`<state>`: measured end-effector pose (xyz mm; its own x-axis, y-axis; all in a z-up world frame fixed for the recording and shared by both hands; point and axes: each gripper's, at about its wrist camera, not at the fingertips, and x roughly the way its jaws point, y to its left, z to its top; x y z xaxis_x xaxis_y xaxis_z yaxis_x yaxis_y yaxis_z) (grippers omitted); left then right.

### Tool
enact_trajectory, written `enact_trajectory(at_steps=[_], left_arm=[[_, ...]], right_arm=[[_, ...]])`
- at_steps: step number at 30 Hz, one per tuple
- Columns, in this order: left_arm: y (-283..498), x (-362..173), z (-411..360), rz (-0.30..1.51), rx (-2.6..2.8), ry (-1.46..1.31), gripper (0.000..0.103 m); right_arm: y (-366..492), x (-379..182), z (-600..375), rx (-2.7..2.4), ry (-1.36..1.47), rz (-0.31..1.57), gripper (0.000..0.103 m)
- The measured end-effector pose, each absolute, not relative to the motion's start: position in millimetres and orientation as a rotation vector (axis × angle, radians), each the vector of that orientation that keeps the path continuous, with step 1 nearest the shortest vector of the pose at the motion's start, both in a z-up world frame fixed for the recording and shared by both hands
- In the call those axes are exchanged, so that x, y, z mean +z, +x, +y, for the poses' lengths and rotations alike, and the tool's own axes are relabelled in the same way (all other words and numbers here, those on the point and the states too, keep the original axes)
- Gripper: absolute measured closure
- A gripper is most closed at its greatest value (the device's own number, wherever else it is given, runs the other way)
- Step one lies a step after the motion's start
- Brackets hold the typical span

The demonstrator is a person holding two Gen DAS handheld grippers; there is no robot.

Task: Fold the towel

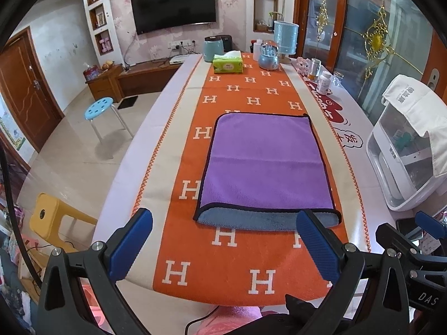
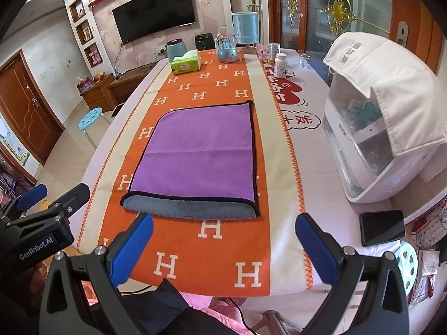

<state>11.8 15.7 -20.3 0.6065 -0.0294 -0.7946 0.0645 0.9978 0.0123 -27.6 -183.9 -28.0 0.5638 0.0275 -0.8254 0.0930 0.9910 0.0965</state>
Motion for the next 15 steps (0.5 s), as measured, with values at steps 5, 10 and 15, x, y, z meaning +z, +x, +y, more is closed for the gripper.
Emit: enact_trajectory(at_steps=[5, 10, 15], left_arm=[[32.4, -29.4, 18.1, 0.929, -0.098, 0.081, 0.001], [55.2, -37.6, 20.3, 0.945, -0.143, 0.116, 0.001], [78.8, -52.3, 24.2, 0.959, -0.182, 0.155, 0.001]], right_arm=[[-13.3, -36.5, -182.0, -0.016, 0.121, 0.97, 0.001], [-0.7, -44.5, -175.9, 0.017, 0.068, 0.961, 0.001], [11.4, -56.7, -176.3, 0.032, 0.038, 0.964, 0.001]])
